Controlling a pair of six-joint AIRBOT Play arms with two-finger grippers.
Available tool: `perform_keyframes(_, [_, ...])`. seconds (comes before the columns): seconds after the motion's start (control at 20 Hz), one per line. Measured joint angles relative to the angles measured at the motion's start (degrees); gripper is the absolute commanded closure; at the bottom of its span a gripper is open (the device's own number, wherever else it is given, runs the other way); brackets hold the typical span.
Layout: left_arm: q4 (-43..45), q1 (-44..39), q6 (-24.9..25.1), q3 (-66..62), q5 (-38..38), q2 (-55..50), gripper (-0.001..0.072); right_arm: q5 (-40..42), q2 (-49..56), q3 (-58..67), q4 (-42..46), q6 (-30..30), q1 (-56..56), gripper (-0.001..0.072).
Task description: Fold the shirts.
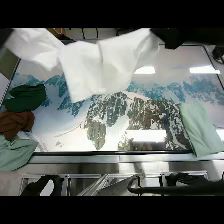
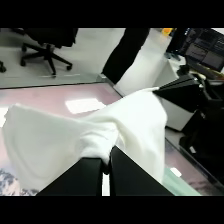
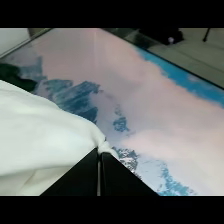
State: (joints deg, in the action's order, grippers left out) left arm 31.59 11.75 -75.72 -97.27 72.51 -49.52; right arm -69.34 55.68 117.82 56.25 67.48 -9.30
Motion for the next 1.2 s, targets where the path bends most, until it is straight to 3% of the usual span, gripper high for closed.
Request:
perform_keyframes(0.2, [0.63, 4.04, -0.81, 1.53, 9.11, -2.62, 0.0688, -0.76, 0.28, -4.17, 4.70, 5.16, 0.00, 0.0695])
perform_keyframes(0.4, [2.49, 0.22, 0.72, 16.70, 10.40, -3.30, 0.0688, -4.28, 2.99, -14.16, 1.57, 6.93, -0.04, 0.0695])
perform_keyframes(0.7, [14.58, -10.95, 2.08, 46.66, 1.57, -3.48, 0.0688, -5.03, 5.14, -35.74, 1.92, 7.54, -0.04, 0.0695])
perform_keyframes(0.95, [19.26, -13.38, 2.25, 65.72, -8.07, -3.45, 0.0688, -0.31, 5.97, -51.36, 7.45, 8.66, 0.33, 0.0692])
perform_keyframes(1.0, [19.61, -12.92, 2.27, 67.67, -9.18, -3.45, 0.0687, 0.44, 6.12, -52.65, 8.11, 8.92, 0.48, 0.0650])
perform_keyframes(1.1, [20.04, -11.67, 2.29, 70.10, -10.27, -3.45, 0.0687, 1.40, 6.08, -54.14, 8.48, 9.07, 0.79, 0.0085])
perform_keyframes(1.15, [19.89, -11.23, 2.54, 70.49, -10.43, -3.45, 0.0687, 1.38, 5.79, -54.49, 8.37, 9.07, 0.92, 0.0021])
perform_keyframes(1.2, [19.56, -10.97, 2.75, 70.49, -10.43, -3.43, 0.0687, 1.27, 5.16, -54.73, 7.78, 9.09, 1.01, 0.0021])
